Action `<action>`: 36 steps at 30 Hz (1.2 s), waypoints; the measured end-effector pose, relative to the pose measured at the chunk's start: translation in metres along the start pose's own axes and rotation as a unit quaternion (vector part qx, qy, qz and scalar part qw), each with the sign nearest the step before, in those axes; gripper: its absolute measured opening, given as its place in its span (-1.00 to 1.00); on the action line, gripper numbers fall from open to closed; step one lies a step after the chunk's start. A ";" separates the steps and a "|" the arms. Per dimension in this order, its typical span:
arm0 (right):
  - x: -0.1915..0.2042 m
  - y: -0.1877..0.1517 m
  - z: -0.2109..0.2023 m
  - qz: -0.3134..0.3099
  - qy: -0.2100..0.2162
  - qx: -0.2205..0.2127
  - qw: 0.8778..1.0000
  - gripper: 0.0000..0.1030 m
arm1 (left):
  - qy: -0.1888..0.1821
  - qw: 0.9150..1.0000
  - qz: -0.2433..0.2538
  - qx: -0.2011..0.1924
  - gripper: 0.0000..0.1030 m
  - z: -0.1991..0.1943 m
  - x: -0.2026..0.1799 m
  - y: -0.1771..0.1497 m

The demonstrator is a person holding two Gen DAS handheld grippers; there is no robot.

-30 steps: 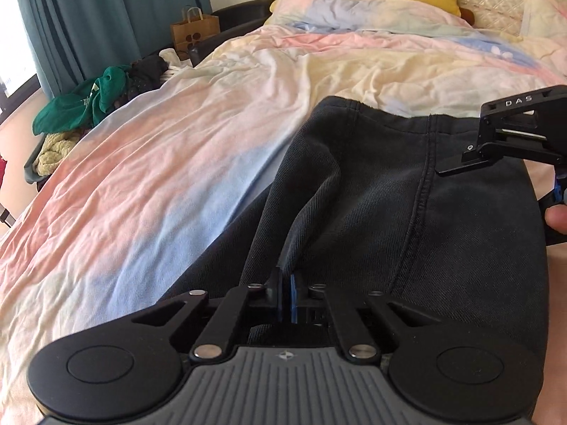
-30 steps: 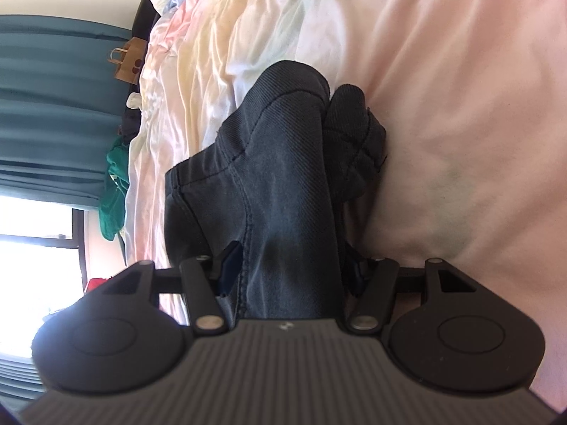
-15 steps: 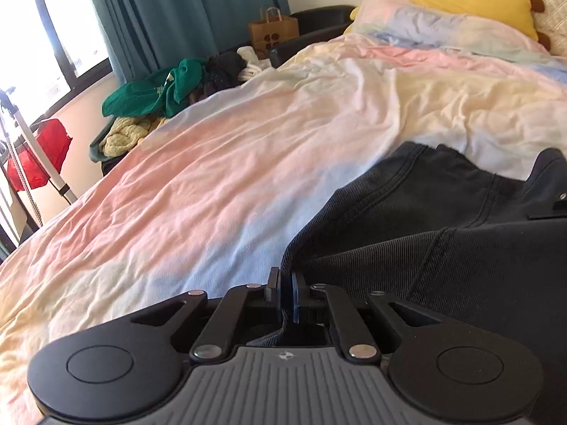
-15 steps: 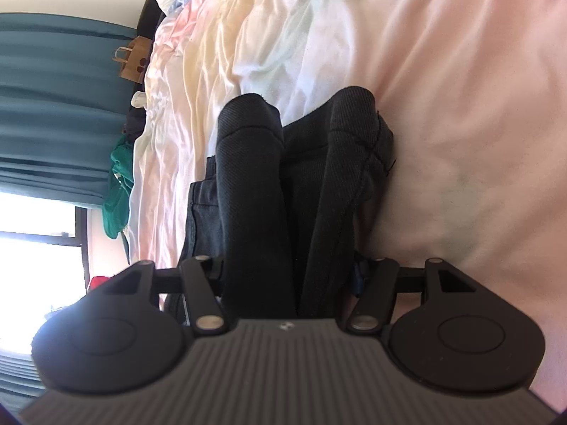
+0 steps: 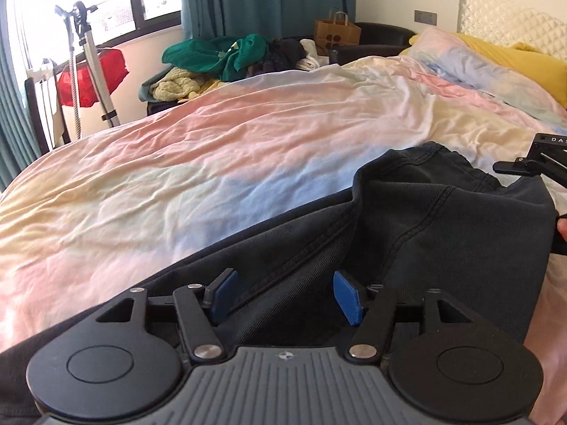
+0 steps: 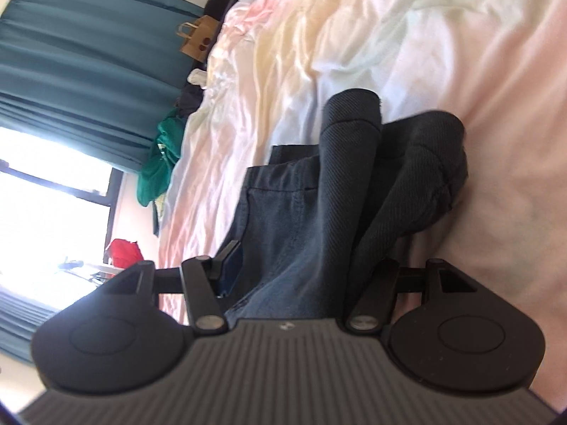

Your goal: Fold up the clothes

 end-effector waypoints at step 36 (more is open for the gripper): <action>-0.008 -0.005 0.045 -0.021 0.041 0.143 0.989 0.16 | 0.084 0.986 -0.144 -0.023 0.47 -0.120 0.067 -0.153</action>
Point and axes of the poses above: each gripper's, at about its wrist camera, not at the fingertips, and z roughly the way its jaws point, x to its left, y to its top, the point moved 3 cm from there along z, roughly the way its jaws point, and after that the axes turned 9 degrees about z, right-handed, at the moved point
